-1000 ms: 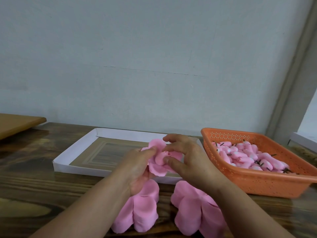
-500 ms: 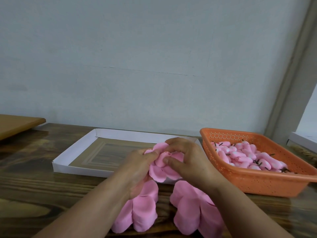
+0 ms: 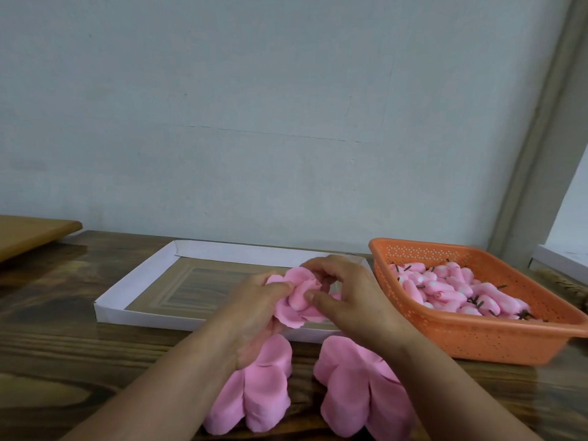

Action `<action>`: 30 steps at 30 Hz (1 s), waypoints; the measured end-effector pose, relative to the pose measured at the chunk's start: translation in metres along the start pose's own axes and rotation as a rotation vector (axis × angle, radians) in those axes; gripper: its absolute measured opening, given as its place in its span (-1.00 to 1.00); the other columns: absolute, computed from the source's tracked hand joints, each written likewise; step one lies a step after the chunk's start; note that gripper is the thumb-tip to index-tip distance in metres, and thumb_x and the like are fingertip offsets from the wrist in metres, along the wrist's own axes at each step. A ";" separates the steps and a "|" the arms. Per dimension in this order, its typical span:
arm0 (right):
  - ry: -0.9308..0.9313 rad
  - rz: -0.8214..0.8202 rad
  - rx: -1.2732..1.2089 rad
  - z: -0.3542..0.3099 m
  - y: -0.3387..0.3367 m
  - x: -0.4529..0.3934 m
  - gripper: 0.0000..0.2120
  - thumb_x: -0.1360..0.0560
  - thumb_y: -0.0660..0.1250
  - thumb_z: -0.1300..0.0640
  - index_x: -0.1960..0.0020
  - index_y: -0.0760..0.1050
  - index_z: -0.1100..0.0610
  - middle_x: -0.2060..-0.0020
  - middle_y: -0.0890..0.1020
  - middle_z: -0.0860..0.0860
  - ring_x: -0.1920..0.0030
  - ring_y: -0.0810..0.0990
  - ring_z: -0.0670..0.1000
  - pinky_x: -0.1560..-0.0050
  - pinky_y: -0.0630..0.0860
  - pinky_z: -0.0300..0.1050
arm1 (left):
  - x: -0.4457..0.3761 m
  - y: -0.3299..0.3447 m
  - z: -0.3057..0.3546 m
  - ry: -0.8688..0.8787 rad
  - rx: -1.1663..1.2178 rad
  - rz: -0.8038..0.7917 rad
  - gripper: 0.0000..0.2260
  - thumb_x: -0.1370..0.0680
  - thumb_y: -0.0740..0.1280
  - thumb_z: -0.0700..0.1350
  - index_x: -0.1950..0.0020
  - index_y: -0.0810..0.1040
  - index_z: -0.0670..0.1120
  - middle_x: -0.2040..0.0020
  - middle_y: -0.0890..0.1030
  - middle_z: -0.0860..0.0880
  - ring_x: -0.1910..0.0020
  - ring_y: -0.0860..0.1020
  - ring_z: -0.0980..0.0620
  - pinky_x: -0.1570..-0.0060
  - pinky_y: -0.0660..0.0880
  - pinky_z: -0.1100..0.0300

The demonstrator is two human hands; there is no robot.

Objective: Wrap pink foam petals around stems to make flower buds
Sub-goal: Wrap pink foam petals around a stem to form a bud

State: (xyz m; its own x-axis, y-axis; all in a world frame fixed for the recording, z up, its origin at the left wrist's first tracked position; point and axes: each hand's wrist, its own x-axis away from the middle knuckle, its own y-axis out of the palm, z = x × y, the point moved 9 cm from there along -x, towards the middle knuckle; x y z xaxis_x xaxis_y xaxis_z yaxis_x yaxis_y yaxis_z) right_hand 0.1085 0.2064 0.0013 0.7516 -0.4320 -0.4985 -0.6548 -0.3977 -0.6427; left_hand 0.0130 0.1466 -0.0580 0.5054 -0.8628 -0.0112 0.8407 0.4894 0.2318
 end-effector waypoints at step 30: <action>0.039 0.121 -0.080 0.004 -0.008 0.002 -0.94 -0.43 0.40 0.19 0.13 0.59 0.05 0.19 0.61 -0.12 0.14 0.54 -0.19 0.14 0.48 -0.37 | 0.007 0.004 0.003 0.056 0.058 0.032 -0.87 -0.57 0.27 -0.29 -0.05 0.58 -0.20 0.14 0.66 -0.12 0.25 0.63 0.03 0.39 0.51 0.26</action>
State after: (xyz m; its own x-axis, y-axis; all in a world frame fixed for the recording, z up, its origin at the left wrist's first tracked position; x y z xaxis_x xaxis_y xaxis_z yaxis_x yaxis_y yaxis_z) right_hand 0.1158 0.2121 0.0030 0.6642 -0.5114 -0.5452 -0.7458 -0.4038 -0.5298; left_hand 0.0192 0.1427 -0.0544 0.5433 -0.8376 -0.0565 0.8120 0.5071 0.2889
